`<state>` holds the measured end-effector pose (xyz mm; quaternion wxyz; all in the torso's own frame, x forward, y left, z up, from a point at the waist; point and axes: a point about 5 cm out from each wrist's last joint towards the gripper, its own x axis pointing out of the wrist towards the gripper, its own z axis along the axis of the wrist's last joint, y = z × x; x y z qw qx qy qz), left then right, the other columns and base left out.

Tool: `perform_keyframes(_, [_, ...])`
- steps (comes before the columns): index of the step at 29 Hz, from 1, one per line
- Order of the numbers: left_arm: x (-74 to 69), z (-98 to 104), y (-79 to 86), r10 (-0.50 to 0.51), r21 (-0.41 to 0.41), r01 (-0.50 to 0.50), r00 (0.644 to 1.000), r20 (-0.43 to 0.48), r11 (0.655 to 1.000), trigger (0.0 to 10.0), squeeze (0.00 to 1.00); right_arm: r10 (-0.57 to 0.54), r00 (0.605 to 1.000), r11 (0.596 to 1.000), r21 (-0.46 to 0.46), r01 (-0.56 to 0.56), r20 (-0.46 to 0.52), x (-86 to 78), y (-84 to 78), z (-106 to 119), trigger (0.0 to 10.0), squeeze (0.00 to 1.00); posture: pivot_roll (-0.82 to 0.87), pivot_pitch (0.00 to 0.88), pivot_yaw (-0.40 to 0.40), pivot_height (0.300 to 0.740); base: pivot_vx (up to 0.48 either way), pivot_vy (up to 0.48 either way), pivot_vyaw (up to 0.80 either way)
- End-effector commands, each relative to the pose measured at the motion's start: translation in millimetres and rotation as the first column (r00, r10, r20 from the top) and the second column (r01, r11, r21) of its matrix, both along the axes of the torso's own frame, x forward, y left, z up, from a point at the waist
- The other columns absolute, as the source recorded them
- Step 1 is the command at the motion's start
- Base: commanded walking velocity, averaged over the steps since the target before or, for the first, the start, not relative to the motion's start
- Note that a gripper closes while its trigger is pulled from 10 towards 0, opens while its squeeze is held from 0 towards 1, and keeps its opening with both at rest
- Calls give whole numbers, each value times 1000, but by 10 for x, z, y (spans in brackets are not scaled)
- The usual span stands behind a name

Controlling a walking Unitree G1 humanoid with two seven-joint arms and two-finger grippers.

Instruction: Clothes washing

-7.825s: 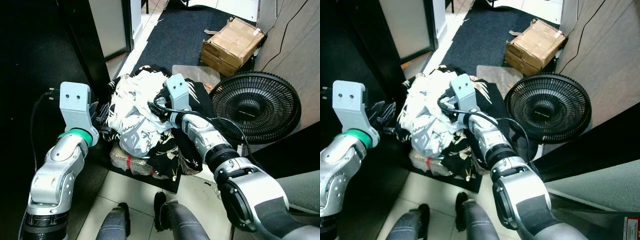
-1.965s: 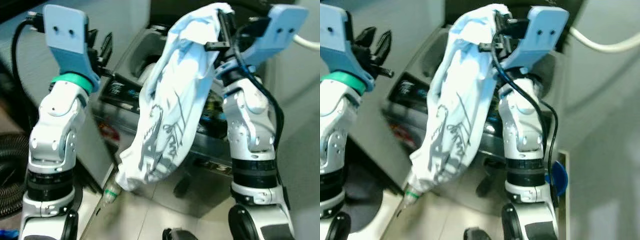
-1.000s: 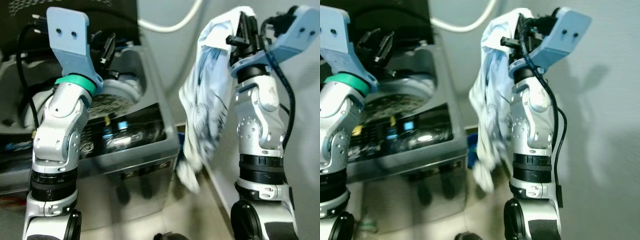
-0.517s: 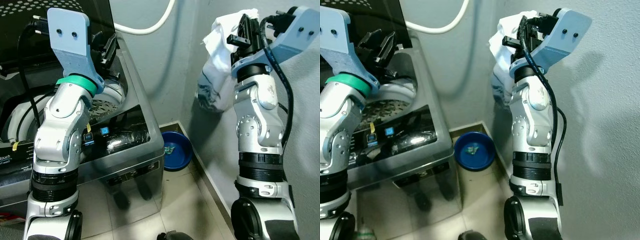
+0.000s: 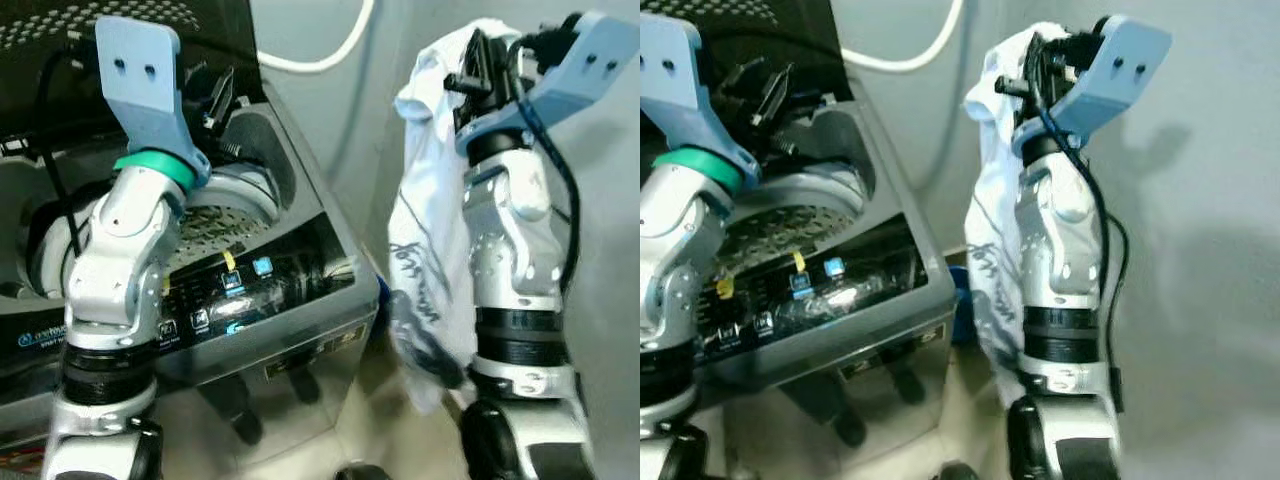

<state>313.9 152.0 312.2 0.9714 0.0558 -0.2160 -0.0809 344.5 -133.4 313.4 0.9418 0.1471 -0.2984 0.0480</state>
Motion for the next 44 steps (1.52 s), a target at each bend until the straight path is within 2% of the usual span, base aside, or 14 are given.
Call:
perform_keyframes(1, [5, -15, 19, 11, -2, -11, 1000, -3, 1000, 10000, 0, 17, 1000, 1000, -12, -16, 25, -28, 34, 25, 10000, 0, 64, 0, 50, 740, 0, 0, 0])
perform_keyframes(12, [-9, -12, 7, 22, 34, -23, 999, 34, 999, 10000, 0, 308, 930, 936, -238, -260, 199, -238, 462, 294, 10000, 0, 63, 0, 53, 740, 0, 0, 0])
perform_keyframes(13, [-49, -24, -40, 37, 109, -47, 995, 89, 993, 10000, 0, 401, 872, 899, -304, -315, 282, -310, 605, 548, 10000, 0, 63, 0, 53, 740, 0, 0, 0])
perform_keyframes(17, [-86, -32, -75, 53, 151, -74, 989, 136, 986, 10000, 0, 495, 797, 850, -384, -361, 346, -401, 762, 779, 10000, 0, 58, 0, 55, 740, 0, 0, 0])
perform_keyframes(21, [-152, -35, -105, 116, 169, -153, 970, 212, 974, 10000, 0, 657, 611, 750, -464, -471, 442, -639, 1020, 1181, 10000, 0, 62, 0, 38, 740, 0, 0, 0])
perform_keyframes(25, [-172, -4, -54, 183, 186, -235, 948, 262, 954, 10000, 0, 694, 553, 719, -489, -494, 461, -688, 1104, 1334, 10000, 0, 77, 0, 24, 740, 0, 0, 0])
perform_keyframes(28, [-145, -14, -6, 185, 185, -232, 952, 243, 955, 10000, 0, 705, 551, 708, -494, -505, 447, -658, 1125, 1329, 10000, 0, 79, 0, 22, 740, 0, 0, 0])
perform_keyframes(31, [-128, -46, -8, 12, 186, -37, 991, 134, 982, 10000, 0, 705, 602, 707, -437, -556, 375, -457, 1133, 1201, 10000, 0, 76, 0, 25, 740, 0, 0, 0])
perform_keyframes(33, [-128, -46, -8, 12, 186, -37, 991, 134, 982, 10000, 0, 705, 602, 707, -437, -556, 375, -457, 1133, 1201, 10000, 0, 76, 0, 25, 740, 0, 0, 0])
perform_keyframes(35, [-141, -24, -2, -74, 179, 55, 992, 99, 982, 10000, 0, 736, 598, 675, -422, -606, 319, -368, 1175, 1103, 10000, 0, 74, 0, 26, 740, 0, 0, 0])
perform_keyframes(37, [-64, 29, 69, -109, 91, 103, 992, 65, 990, 10000, 0, 817, 544, 570, -419, -707, 193, -247, 1416, 899, 10000, 0, 94, 0, 1, 740, 0, 0, 0])
perform_keyframes(39, [-64, 29, 69, -109, 91, 103, 992, 65, 990, 10000, 0, 817, 544, 570, -419, -707, 193, -247, 1416, 899, 10000, 0, 94, 0, 1, 740, 0, 0, 0])
perform_keyframes(42, [18, 41, 177, -32, -38, 34, 998, 61, 999, 10000, 0, 843, 526, 521, -414, -746, 112, -190, 1670, 789, 10000, 0, 94, 0, -12, 740, 0, 0, 0])
perform_keyframes(44, [-29, 161, 481, 322, -158, -297, 931, 169, 942, 10000, 0, 826, 555, 544, -384, -746, 93, -142, 1835, 832, 10000, 0, 109, 0, -29, 740, 0, 0, 0])
